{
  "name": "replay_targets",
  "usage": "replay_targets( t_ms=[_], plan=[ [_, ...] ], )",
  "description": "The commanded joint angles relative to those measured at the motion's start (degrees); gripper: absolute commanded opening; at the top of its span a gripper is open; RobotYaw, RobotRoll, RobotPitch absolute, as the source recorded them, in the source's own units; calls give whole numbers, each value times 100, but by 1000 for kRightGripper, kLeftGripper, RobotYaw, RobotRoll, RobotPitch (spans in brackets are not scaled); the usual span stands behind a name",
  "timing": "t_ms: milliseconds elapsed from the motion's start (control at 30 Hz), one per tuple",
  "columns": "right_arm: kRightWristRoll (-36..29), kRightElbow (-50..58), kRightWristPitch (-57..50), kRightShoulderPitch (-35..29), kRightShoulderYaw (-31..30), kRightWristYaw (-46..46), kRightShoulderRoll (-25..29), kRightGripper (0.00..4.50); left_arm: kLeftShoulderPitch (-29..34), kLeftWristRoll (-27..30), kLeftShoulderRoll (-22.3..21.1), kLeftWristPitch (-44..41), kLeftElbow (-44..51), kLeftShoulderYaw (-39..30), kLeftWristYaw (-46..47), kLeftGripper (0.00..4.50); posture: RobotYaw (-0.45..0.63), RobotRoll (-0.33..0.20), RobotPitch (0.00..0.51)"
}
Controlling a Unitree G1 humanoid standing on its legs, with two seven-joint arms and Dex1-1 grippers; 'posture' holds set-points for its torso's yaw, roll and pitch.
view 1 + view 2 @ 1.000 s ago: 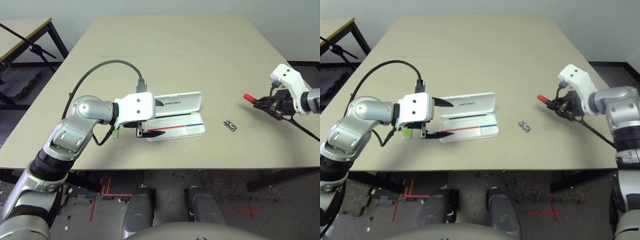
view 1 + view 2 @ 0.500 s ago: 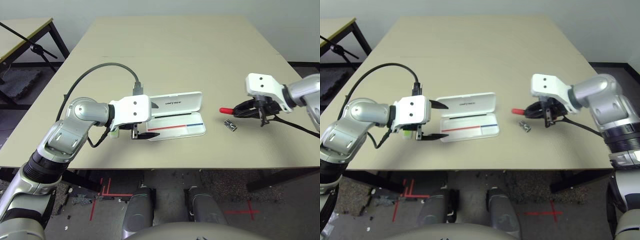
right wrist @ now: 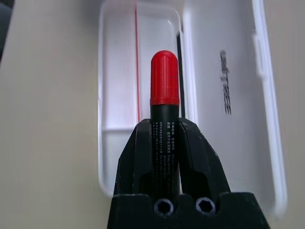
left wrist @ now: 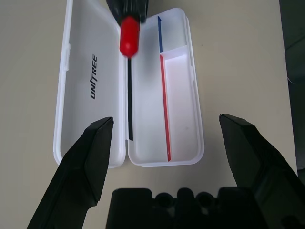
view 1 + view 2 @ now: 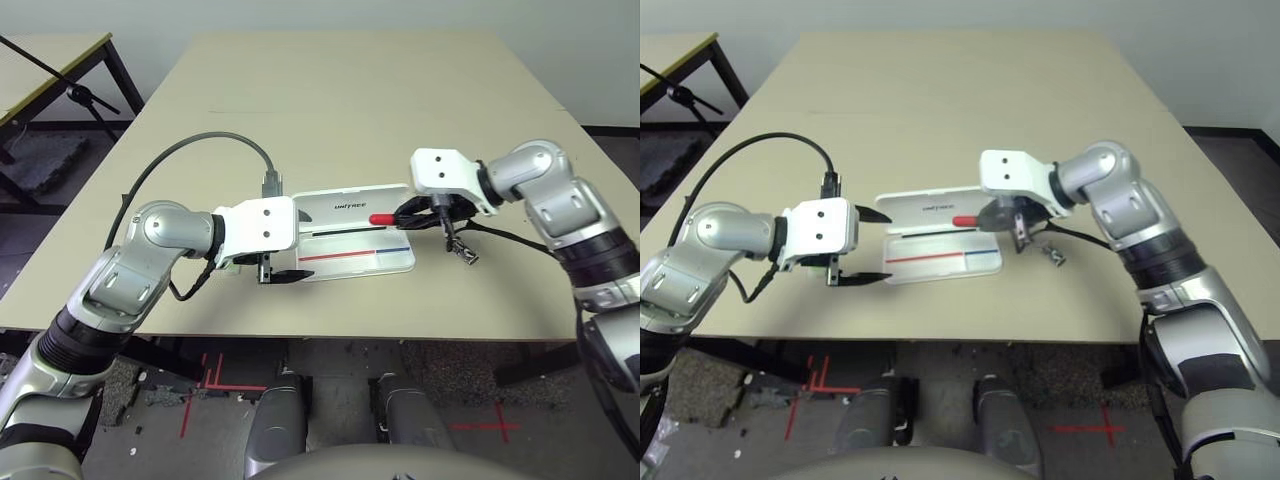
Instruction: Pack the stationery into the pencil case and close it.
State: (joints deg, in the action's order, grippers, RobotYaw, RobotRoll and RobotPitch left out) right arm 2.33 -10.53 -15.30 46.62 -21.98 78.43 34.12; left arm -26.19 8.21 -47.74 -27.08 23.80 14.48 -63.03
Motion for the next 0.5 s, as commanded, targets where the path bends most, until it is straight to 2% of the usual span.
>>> replay_targets(
  t_ms=[33, 500],
  plan=[
    [83, -98, 184, 97, -148, -121, -196, 508, 63, -33, 0, -78, 85, 31, 80, 4500, 161, 0, 72],
    [407, -1074, 1018, 147, -304, -730, -912, 508, 144, -26, -31, -208, 227, 14, 222, 4500, 188, 0, 66]
  ],
)
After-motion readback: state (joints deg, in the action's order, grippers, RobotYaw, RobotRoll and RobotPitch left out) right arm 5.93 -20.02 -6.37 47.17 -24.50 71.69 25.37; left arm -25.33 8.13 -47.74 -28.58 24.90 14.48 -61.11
